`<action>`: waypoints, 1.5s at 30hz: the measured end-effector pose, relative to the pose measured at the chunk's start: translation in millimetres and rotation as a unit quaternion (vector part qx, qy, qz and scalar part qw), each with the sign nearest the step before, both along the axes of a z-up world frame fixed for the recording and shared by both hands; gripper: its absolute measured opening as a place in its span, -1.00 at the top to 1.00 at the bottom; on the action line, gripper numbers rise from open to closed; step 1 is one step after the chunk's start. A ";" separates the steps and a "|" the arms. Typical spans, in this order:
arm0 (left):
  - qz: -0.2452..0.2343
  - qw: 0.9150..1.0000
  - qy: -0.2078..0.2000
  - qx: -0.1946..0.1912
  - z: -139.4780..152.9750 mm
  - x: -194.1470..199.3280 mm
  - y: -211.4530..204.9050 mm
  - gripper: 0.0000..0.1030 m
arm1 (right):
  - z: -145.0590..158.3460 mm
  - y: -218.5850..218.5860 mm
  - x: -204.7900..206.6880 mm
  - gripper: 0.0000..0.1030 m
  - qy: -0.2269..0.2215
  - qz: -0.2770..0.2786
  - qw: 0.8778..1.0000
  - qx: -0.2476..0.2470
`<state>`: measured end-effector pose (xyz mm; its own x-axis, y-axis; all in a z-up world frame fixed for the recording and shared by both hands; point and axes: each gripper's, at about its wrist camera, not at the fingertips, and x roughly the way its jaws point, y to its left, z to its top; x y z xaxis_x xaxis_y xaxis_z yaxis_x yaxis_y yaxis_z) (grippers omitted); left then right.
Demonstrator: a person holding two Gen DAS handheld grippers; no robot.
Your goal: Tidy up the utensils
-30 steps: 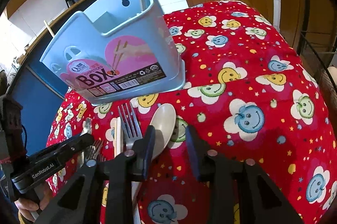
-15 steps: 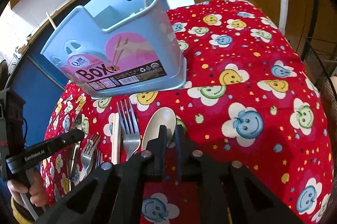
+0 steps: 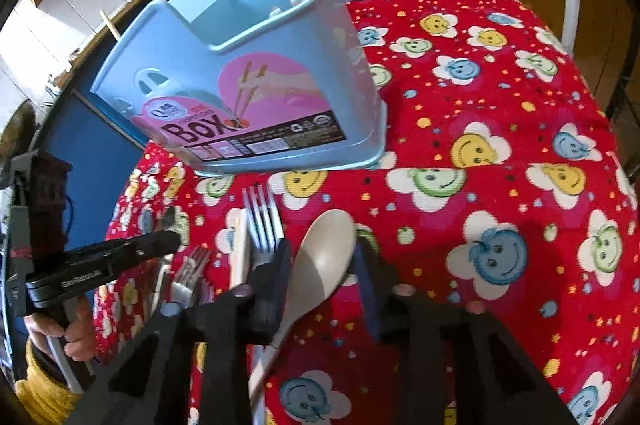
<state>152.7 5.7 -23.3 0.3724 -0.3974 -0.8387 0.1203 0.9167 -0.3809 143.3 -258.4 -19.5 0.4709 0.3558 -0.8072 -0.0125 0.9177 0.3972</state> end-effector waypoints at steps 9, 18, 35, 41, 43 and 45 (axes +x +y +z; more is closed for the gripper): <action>0.001 0.999 -0.040 -0.022 22.8 -26.3 17.0 0.91 | 5.1 -10.7 -12.4 0.89 -0.006 -0.028 0.999 0.036; 0.030 0.989 -0.147 0.013 68.7 -67.0 18.7 0.92 | 64.4 4.5 -50.9 0.89 -0.106 -0.031 0.994 0.003; 0.080 0.954 -0.287 -0.024 152.1 -93.9 23.2 0.92 | 143.9 12.9 -79.0 0.89 -0.236 -0.068 0.968 -0.056; 0.092 0.939 -0.332 -0.017 187.2 -79.8 24.3 0.92 | 139.8 9.1 -73.7 0.89 -0.234 -0.068 0.969 -0.050; 0.097 0.932 -0.349 -0.012 199.1 -71.1 24.3 0.92 | 138.3 7.9 -69.5 0.89 -0.228 -0.070 0.970 -0.052; 0.099 0.927 -0.360 -0.009 208.7 -63.0 23.7 0.92 | 138.6 6.1 -66.8 0.89 -0.227 -0.068 0.971 -0.046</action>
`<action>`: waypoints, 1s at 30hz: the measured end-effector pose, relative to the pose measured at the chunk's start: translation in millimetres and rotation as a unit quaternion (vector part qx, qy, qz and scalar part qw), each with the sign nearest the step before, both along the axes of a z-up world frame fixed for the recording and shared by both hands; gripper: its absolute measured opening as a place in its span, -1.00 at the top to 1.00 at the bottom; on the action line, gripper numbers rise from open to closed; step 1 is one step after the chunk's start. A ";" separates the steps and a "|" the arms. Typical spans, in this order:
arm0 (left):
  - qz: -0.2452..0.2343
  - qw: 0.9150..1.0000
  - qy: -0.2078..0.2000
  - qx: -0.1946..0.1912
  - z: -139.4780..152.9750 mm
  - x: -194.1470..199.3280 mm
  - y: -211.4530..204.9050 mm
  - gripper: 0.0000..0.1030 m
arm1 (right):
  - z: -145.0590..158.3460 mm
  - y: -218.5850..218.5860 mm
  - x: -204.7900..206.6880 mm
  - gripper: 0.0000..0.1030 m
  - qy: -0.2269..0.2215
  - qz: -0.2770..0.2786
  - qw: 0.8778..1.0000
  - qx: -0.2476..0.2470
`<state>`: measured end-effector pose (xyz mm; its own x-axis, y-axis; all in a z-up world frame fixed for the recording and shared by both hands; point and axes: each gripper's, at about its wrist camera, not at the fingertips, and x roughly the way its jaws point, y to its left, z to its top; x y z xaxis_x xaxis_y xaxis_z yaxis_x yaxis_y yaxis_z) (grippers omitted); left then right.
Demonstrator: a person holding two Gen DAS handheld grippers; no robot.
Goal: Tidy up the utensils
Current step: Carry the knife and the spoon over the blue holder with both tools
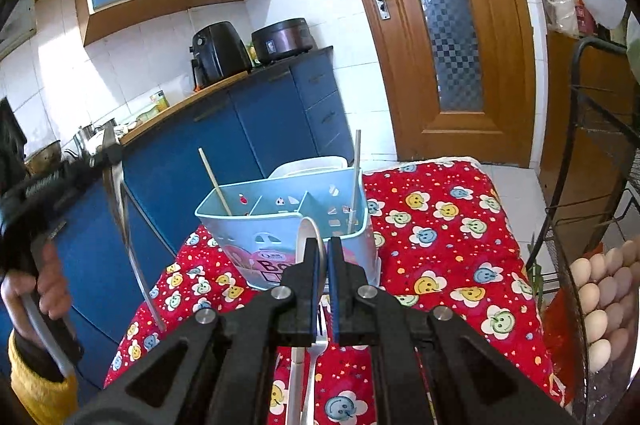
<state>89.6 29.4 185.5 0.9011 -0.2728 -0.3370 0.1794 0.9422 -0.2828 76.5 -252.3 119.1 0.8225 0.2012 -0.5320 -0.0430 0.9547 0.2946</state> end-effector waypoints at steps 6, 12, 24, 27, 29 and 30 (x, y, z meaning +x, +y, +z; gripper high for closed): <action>0.033 0.998 -0.044 0.013 26.7 22.7 -1.8 0.92 | 2.5 -7.6 6.0 0.89 -0.011 -0.009 1.000 -0.011; 0.075 0.994 -0.076 0.019 42.4 45.9 -7.9 0.92 | -4.6 -12.7 10.4 0.89 -0.005 -0.014 1.000 -0.012; 0.087 0.991 -0.096 0.033 43.0 76.8 -20.4 0.92 | 12.0 -20.6 35.0 0.89 -0.041 -0.028 0.998 -0.026; 0.085 0.991 -0.094 0.034 38.6 85.4 -21.5 0.92 | 23.8 -19.8 51.3 0.89 -0.061 -0.027 0.997 -0.025; 0.083 0.992 -0.089 0.029 33.4 90.1 -20.8 0.92 | 33.1 -18.6 58.9 0.89 -0.083 -0.029 0.996 -0.029; 0.081 0.993 -0.086 0.026 30.7 92.1 -20.8 0.92 | 38.3 -17.2 62.5 0.89 -0.095 -0.031 0.994 -0.033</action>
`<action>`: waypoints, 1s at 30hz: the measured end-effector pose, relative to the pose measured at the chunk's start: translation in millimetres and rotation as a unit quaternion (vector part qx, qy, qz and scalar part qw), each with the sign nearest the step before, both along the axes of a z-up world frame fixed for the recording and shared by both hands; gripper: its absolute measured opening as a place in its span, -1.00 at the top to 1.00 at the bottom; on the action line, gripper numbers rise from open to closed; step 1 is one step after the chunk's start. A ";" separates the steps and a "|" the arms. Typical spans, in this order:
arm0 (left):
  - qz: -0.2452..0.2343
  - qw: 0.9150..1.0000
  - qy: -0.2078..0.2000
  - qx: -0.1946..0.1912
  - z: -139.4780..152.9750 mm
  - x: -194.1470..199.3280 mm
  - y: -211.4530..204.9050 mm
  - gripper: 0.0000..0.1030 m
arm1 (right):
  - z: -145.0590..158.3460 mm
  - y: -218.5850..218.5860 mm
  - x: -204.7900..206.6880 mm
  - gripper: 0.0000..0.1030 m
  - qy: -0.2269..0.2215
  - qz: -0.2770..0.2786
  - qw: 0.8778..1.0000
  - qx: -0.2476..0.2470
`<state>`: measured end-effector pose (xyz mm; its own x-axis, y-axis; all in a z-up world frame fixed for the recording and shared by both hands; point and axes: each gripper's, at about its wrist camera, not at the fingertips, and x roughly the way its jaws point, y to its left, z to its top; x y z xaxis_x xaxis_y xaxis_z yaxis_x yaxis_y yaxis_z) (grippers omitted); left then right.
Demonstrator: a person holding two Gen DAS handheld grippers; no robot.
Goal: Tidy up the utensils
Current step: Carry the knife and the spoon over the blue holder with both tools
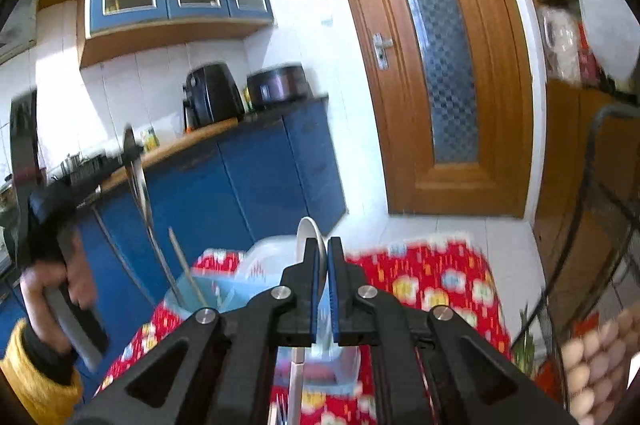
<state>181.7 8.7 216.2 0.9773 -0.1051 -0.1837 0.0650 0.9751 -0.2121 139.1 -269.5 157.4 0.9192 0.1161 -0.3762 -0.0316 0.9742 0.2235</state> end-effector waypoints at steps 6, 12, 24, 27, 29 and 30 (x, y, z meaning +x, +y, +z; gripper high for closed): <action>-0.010 1.000 0.001 0.001 -10.4 14.3 -2.5 0.92 | 23.3 11.0 26.4 0.89 -0.059 -0.025 0.997 -0.045; -0.023 1.000 0.001 0.002 -27.3 15.8 -3.2 0.92 | 15.6 15.6 52.0 0.89 -0.074 -0.036 0.995 -0.063; -0.028 0.999 -0.001 0.020 -54.7 14.7 -14.0 0.92 | -28.7 25.4 67.3 0.89 -0.079 -0.032 0.994 -0.063; -0.034 0.999 0.008 0.017 -61.4 17.4 -13.4 0.92 | -34.6 28.3 64.8 0.89 -0.078 -0.027 0.994 -0.072; -0.037 0.999 0.014 0.019 -65.4 18.6 -12.5 0.92 | -37.0 29.5 63.8 0.89 -0.076 -0.022 0.994 -0.074; -0.039 0.999 0.017 0.021 -67.2 18.9 -12.3 0.92 | -38.3 30.1 63.3 0.89 -0.075 -0.020 0.994 -0.076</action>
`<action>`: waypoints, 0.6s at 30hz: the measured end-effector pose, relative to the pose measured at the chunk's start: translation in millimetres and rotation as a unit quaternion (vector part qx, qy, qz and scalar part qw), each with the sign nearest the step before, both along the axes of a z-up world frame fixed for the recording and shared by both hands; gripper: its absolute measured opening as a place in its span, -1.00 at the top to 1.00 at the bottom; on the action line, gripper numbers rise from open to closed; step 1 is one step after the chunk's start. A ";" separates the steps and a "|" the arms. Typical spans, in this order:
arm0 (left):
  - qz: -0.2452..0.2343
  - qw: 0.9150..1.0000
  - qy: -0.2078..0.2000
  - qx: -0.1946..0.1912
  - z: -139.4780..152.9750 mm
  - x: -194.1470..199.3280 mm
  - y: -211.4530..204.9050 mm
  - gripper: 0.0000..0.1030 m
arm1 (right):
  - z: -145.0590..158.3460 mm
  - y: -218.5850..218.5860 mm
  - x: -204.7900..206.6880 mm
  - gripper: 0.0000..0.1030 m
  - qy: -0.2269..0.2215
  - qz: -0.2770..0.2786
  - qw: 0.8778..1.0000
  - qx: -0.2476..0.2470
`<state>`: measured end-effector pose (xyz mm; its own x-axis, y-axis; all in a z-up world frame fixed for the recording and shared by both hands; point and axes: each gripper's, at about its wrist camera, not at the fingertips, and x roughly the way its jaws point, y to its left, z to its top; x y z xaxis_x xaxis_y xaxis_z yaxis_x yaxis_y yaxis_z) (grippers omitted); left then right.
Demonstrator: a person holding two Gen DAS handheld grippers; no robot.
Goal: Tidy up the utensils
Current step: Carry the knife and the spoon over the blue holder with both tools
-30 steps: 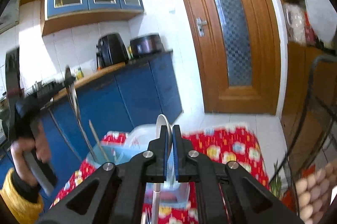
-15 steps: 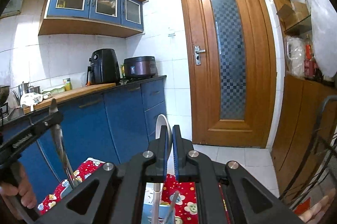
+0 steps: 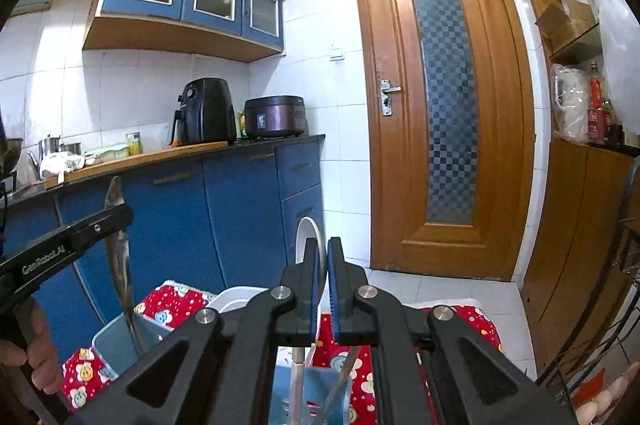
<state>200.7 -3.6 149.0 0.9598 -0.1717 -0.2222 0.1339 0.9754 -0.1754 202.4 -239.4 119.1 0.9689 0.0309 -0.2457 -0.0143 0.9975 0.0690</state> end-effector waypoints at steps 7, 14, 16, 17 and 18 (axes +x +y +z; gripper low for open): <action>-0.008 1.000 0.011 0.005 -7.9 -2.2 -1.6 0.92 | -8.7 2.2 -1.7 0.89 0.020 0.006 1.000 -0.008; -0.017 0.999 0.028 0.004 -16.5 -7.3 -2.6 0.91 | -10.9 5.4 -6.8 0.89 0.032 0.017 0.999 -0.013; -0.021 0.999 0.041 -0.001 -17.9 -6.1 -1.2 0.91 | -10.2 6.5 -7.7 0.89 0.037 0.024 0.999 -0.009; -0.023 0.999 0.047 -0.003 -18.8 -5.9 -0.5 0.91 | -10.1 7.1 -7.9 0.89 0.041 0.029 0.999 -0.007; -0.025 0.998 0.055 -0.008 -19.7 -5.9 0.2 0.91 | -9.4 7.1 -8.0 0.88 0.044 0.031 0.999 -0.006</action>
<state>194.7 -3.5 129.3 0.9200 -0.2225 -0.3227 0.1605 0.9649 -0.2078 194.4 -232.2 109.7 0.9398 0.0863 -0.3308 -0.0699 0.9957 0.0613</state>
